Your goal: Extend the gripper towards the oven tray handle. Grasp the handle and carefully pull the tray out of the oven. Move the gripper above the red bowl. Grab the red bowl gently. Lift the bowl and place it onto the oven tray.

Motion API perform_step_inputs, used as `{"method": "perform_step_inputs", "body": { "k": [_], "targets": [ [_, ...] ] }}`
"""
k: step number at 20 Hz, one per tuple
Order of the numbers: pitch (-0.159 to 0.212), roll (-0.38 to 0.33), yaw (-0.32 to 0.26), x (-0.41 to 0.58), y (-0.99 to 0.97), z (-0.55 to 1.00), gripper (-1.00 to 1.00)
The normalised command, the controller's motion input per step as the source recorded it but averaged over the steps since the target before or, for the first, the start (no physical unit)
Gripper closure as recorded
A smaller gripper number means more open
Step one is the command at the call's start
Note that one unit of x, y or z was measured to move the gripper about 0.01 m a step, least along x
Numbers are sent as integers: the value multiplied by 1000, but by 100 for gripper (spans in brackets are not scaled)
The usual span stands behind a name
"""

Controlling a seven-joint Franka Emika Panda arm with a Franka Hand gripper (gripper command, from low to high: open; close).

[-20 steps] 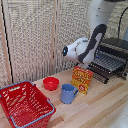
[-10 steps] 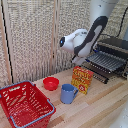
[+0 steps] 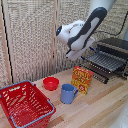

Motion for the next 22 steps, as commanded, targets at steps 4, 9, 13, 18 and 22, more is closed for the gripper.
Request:
{"method": "perform_step_inputs", "body": {
  "k": [4,9,13,18,22],
  "targets": [
    [-70,226,-151,129,376,316,-100],
    [-30,264,-112,167,393,283,-100],
    [-10,275,-102,154,416,272,-100],
    [-5,285,-62,99,511,253,-100],
    [-34,264,-16,26,534,66,-100]
  ]
}}
